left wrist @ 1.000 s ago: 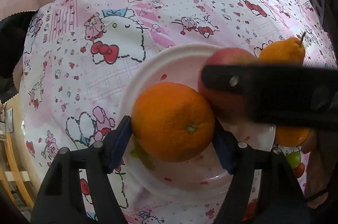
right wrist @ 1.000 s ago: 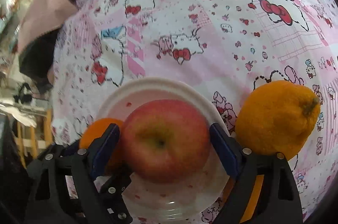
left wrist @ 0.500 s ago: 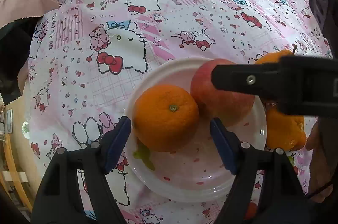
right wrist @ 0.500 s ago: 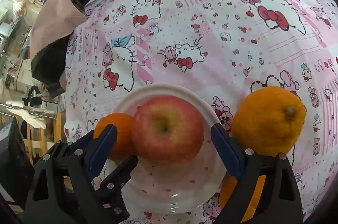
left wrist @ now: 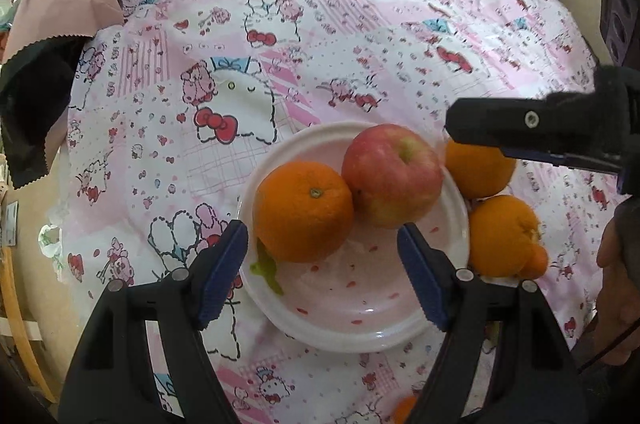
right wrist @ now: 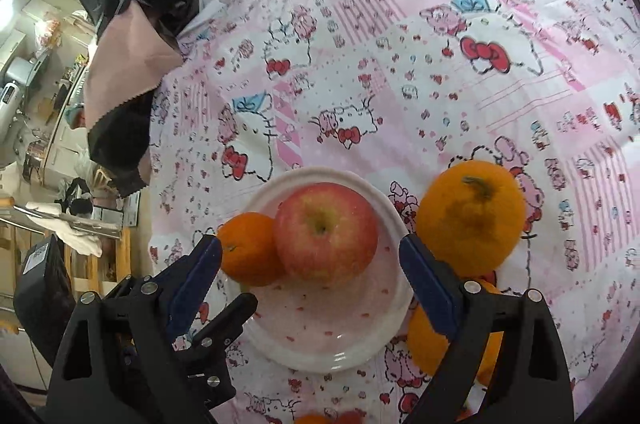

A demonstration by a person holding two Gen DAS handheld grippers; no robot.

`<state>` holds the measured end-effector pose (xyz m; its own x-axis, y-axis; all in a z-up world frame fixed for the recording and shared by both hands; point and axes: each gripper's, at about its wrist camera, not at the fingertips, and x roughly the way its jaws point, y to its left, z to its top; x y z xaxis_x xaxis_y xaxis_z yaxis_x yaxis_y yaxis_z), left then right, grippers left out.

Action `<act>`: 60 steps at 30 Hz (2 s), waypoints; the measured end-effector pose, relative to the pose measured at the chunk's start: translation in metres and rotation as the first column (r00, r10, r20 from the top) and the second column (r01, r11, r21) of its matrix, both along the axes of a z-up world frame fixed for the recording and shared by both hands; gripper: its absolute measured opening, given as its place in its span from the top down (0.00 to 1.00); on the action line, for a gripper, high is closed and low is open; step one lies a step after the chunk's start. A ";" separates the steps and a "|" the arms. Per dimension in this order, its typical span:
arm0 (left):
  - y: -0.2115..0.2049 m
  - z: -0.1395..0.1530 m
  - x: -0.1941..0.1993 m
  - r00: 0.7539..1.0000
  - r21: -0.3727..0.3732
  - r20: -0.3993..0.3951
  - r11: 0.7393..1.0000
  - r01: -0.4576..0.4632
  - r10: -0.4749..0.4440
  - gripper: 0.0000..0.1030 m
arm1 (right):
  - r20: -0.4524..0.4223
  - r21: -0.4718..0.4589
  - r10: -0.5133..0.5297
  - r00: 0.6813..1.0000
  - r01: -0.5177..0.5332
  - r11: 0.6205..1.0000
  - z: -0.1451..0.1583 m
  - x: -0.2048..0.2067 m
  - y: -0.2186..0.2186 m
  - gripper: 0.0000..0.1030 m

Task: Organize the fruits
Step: 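Move the right gripper to the round dekopon orange and close on it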

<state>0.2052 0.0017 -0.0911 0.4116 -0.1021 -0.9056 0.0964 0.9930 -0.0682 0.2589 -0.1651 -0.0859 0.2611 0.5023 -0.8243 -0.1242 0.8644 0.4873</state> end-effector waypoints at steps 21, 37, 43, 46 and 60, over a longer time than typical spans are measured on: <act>0.024 0.067 -0.072 0.978 -0.081 0.155 0.989 -0.127 0.138 0.28 | 0.057 0.031 -0.192 0.980 0.190 0.981 0.042 -0.080 -0.104 0.10; 0.025 0.060 -0.092 0.979 -0.105 0.108 0.981 -0.162 0.173 0.28 | -0.156 -0.382 0.094 0.983 -0.148 0.912 -0.058 -0.060 -0.044 0.10; 0.021 0.047 -0.080 0.984 -0.123 0.065 0.979 -0.159 0.168 0.28 | -0.192 -0.435 0.158 0.969 -0.228 0.871 -0.084 -0.052 -0.024 0.10; 0.021 0.042 -0.075 0.983 -0.127 0.048 0.977 -0.170 0.177 0.28 | -0.206 -0.454 0.160 0.965 -0.239 0.859 -0.095 -0.049 -0.023 0.10; 0.021 0.031 -0.063 0.980 -0.063 0.047 0.980 -0.190 0.193 0.28 | -0.152 -0.347 0.133 0.979 -0.179 0.921 -0.077 -0.052 -0.039 0.21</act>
